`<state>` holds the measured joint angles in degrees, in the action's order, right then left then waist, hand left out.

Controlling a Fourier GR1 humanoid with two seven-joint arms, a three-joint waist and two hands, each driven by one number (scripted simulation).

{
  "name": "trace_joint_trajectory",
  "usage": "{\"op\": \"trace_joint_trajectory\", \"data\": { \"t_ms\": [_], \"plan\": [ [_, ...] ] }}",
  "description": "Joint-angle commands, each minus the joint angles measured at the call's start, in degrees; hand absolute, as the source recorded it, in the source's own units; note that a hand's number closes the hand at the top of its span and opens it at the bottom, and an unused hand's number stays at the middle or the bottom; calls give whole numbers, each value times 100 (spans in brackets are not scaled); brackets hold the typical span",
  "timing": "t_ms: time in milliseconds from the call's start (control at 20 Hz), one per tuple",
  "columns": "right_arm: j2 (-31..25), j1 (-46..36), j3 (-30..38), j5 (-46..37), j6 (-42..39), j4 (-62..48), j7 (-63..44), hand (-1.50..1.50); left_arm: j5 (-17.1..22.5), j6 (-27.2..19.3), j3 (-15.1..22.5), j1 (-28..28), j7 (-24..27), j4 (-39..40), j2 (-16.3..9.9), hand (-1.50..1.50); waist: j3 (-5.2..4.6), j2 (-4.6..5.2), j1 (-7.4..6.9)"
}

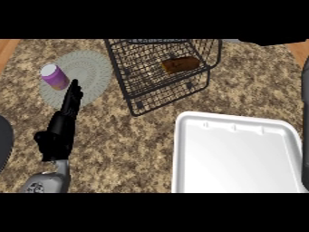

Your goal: Pick the sweet potato from the tray and place it in the tiered basket

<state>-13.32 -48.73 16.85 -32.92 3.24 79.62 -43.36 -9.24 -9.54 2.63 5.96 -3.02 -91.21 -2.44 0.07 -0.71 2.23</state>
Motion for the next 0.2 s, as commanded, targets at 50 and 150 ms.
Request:
{"op": "trace_joint_trajectory", "data": {
  "t_ms": [50, 150],
  "plan": [
    [-486, 1473, 672, 1056, -840, 1452, 248, -150, 133, 95, -141, 236, -162, 67, -71, 0, 0, 8, 55],
    [-466, 2148, 977, 1559, -1040, 1832, 686, -150, -141, -157, 116, -45, 32, 99, 164, 0, 1, 17, 24]
  ]
}}
